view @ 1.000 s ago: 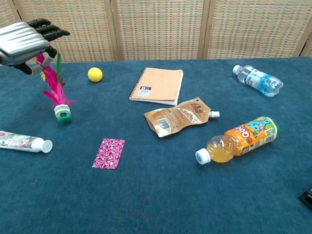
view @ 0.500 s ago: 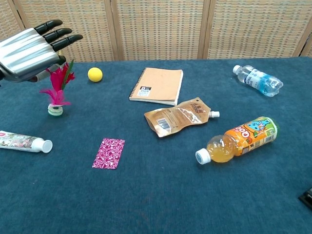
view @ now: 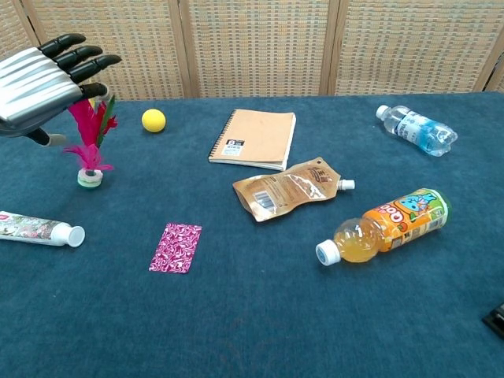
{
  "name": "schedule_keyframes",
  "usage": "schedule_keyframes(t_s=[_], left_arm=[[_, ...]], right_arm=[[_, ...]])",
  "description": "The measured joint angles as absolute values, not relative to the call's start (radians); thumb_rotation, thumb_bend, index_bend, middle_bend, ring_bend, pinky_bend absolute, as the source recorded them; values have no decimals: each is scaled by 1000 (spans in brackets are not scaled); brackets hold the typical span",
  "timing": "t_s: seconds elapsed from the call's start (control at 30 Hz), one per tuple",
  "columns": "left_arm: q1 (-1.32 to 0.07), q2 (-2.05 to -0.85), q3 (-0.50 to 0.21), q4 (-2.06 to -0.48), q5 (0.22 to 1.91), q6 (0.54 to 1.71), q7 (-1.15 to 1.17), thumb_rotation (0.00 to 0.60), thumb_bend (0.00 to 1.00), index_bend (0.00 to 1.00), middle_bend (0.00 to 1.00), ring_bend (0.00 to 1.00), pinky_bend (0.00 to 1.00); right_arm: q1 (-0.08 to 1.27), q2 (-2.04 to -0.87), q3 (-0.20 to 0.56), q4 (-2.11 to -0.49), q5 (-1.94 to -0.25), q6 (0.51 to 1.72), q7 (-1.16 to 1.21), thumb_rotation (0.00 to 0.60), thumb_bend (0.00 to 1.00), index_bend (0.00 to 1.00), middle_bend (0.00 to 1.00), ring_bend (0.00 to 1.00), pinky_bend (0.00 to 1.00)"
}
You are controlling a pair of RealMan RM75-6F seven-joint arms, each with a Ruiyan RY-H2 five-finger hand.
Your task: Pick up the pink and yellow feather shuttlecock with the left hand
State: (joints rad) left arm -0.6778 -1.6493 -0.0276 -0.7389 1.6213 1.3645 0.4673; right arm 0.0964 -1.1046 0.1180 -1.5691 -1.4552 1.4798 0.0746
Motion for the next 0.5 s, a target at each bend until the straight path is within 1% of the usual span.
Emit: schedule_keyframes(t_s=[0.07, 0.2, 0.33, 0.5], left_arm=[[-667, -1633, -29, -765, 1618, 1375, 461, 600, 0, 0, 0, 0, 0], [-642, -1586, -34, -844, 1609, 1400, 433, 600, 0, 0, 0, 0, 0], [-614, -1518, -39, -966, 1602, 1432, 382, 600, 0, 0, 0, 0, 0], [-555, -1399, -49, -1175, 1573, 1479, 315, 600, 0, 0, 0, 0, 0]], right_arm=[[96, -1103, 118, -1571, -1458, 1482, 77, 600, 0, 0, 0, 0, 0], [94, -1100, 115, -1575, -1464, 1486, 83, 600, 0, 0, 0, 0, 0], [91, -1096, 113, -1580, -1472, 1493, 90, 600, 0, 0, 0, 0, 0], [85, -1088, 111, -1587, -1479, 1504, 100, 600, 0, 0, 0, 0, 0]])
